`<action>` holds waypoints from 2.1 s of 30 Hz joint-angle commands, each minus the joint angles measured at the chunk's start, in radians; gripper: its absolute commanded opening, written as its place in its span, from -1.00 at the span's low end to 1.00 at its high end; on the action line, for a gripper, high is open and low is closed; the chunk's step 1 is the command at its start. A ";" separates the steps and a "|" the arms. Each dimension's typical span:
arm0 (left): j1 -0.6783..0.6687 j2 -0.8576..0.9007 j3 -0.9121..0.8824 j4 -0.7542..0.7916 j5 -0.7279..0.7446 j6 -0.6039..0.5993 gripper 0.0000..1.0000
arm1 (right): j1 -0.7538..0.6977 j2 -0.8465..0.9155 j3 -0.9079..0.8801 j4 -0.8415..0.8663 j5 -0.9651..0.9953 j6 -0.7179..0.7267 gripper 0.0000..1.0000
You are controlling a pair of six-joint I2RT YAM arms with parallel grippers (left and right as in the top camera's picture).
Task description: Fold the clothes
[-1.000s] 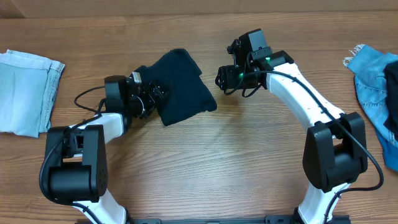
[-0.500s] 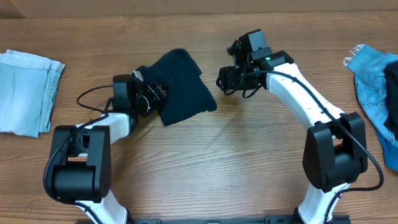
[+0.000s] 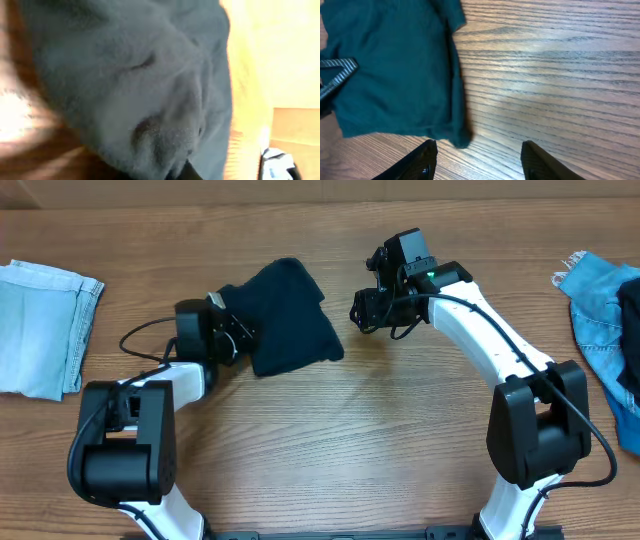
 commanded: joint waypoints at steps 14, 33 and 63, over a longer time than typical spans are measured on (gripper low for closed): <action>0.074 -0.073 0.109 0.063 0.314 -0.036 -0.92 | 0.002 -0.006 0.003 -0.002 -0.007 -0.007 0.15; 0.245 -0.230 0.554 -0.344 0.286 0.067 -0.92 | 0.002 -0.006 0.004 -0.019 -0.007 -0.007 0.15; 0.695 -0.013 0.769 -0.286 -0.039 0.316 -0.83 | 0.002 -0.006 0.004 -0.168 -0.008 -0.007 0.15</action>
